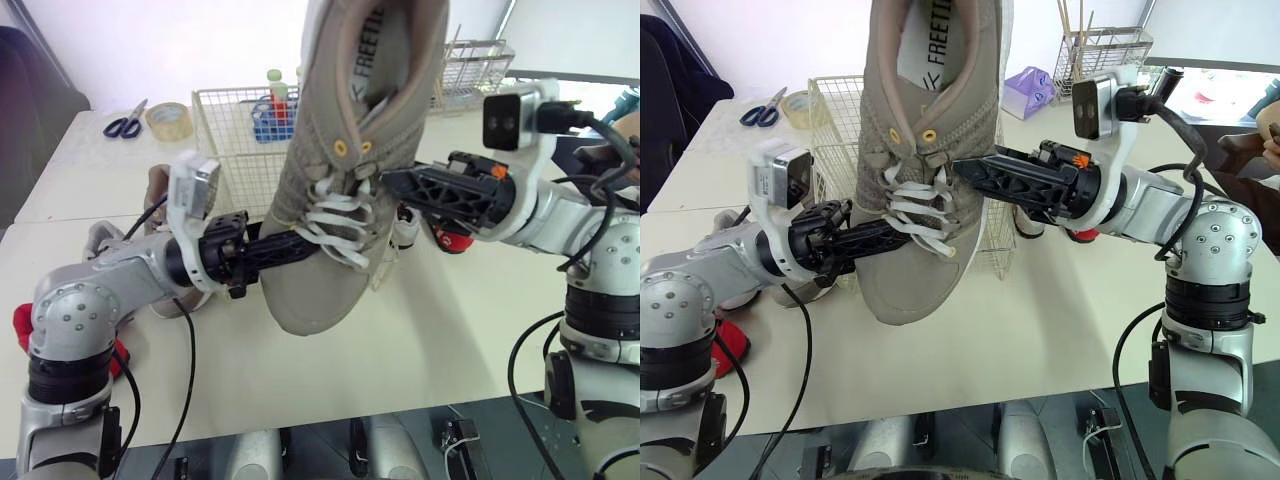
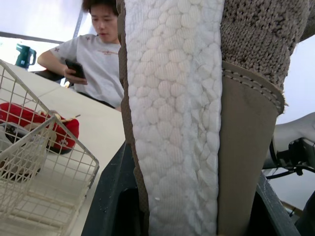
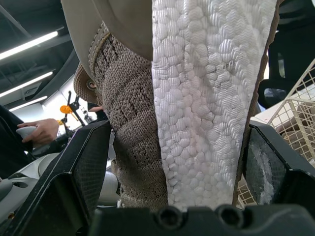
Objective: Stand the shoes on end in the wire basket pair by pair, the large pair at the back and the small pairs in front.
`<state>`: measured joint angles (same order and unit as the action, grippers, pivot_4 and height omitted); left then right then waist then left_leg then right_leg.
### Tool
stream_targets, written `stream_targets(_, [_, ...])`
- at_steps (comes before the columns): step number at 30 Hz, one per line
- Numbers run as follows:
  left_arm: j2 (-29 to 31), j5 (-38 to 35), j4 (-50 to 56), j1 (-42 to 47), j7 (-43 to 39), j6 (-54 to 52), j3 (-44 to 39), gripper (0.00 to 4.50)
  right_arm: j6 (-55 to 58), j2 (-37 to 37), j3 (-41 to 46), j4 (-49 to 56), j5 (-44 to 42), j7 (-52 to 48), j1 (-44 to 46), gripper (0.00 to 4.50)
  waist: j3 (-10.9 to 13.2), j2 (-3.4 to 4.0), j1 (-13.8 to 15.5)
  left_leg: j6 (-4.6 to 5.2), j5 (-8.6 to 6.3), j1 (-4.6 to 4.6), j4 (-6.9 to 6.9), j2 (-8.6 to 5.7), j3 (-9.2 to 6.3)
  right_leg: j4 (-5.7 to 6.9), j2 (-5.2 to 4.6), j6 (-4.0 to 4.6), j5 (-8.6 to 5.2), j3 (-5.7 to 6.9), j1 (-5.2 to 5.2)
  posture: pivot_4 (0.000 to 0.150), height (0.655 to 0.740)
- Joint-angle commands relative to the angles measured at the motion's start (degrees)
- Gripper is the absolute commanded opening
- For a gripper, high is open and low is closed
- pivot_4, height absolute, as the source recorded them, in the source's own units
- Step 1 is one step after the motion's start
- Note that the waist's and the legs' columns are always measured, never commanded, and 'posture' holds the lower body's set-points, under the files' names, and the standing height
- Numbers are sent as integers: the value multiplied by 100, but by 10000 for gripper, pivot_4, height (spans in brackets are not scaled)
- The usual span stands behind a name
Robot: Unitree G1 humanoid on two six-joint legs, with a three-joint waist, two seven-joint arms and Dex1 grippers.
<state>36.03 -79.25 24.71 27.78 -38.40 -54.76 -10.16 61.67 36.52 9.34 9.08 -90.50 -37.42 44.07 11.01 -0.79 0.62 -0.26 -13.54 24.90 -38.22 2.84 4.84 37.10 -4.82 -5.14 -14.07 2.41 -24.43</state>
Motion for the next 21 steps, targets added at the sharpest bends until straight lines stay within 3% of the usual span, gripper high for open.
stream_targets(1, [-21,81,123,29,-56,150,6,11446,-57,-123,86,134,-148,92,203,32920,0,0,0,0,0,0,0,0,0,0,0,0,0,0,0,1500,7400])
stream_targets(4, [3,217,133,-47,-96,178,35,11446,-52,-172,115,134,-223,150,292,19296,0,0,1,0,0,0,0,0,0,0,0,0,0,0,0,1500,7400])
stream_targets(6, [41,300,128,-93,-127,195,35,11446,-41,-175,122,149,-228,156,364,14637,0,0,-1,0,0,0,0,0,0,0,0,0,0,0,0,1500,7400])
stream_targets(8, [109,372,137,-139,-165,212,37,11446,-52,-169,130,167,-163,150,437,13810,0,0,0,0,0,0,1,1,0,0,0,1,0,0,-1,1500,7400])
stream_targets(15, [648,626,214,-93,-164,254,-236,44720,-942,-254,250,287,1137,-522,767,13809,1,2,-3,0,0,0,5,1,0,-2,1,1,-1,0,-3,1500,7400])
stream_targets(21, [1831,-91,385,-177,-278,-99,-1199,44720,-1074,-167,372,-1210,1560,-1319,2112,13809,5,0,-54,0,0,10,8,4,0,-5,1,2,0,-2,-17,1500,7400])
